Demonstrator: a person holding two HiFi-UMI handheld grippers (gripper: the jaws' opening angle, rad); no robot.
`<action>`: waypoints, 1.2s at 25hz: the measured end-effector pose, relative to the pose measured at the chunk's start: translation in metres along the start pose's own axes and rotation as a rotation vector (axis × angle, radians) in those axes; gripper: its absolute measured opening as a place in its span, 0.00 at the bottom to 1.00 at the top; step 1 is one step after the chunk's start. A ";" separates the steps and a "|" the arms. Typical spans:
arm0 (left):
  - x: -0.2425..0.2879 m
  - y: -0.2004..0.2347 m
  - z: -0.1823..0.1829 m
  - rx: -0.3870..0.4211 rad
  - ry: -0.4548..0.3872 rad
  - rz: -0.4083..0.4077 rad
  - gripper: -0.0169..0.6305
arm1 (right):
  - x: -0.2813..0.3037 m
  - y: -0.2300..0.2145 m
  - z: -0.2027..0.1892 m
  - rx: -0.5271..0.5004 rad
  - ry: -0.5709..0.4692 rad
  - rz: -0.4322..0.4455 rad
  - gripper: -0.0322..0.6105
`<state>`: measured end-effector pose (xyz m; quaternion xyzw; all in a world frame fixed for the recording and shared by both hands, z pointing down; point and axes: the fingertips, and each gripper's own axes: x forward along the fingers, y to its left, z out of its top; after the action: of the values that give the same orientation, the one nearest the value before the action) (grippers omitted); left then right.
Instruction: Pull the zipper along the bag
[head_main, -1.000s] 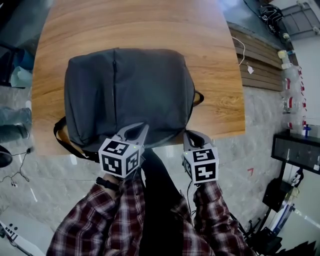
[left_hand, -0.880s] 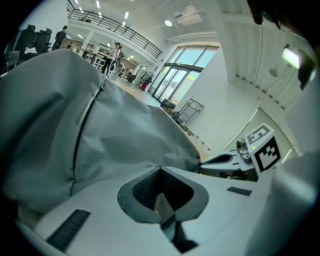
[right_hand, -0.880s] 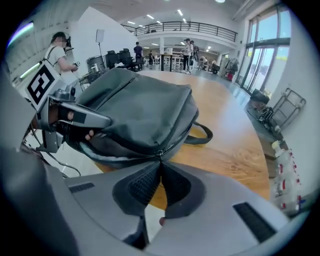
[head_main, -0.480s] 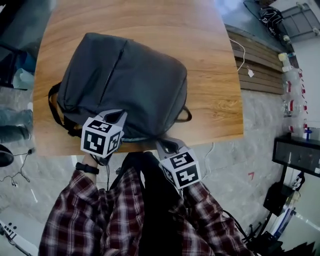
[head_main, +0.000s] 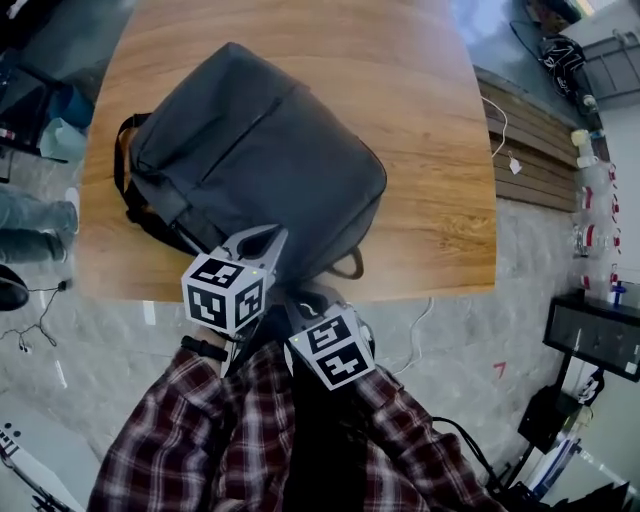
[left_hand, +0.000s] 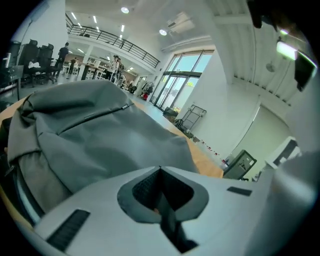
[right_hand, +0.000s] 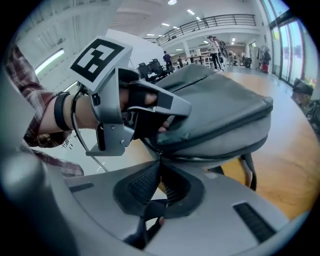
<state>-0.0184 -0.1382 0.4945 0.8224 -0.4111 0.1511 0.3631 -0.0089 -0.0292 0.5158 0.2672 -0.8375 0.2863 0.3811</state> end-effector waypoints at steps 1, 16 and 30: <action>0.000 -0.001 -0.002 0.019 0.000 -0.008 0.04 | -0.002 -0.003 -0.001 -0.027 0.007 -0.011 0.08; 0.002 -0.015 -0.020 0.190 0.038 -0.036 0.04 | -0.039 -0.096 0.021 -0.239 0.051 -0.261 0.08; 0.000 -0.019 -0.028 0.295 0.140 -0.097 0.04 | -0.063 -0.222 0.016 -0.027 0.068 -0.442 0.08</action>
<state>-0.0021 -0.1110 0.5050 0.8731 -0.3181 0.2491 0.2728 0.1667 -0.1795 0.5184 0.4295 -0.7489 0.1933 0.4662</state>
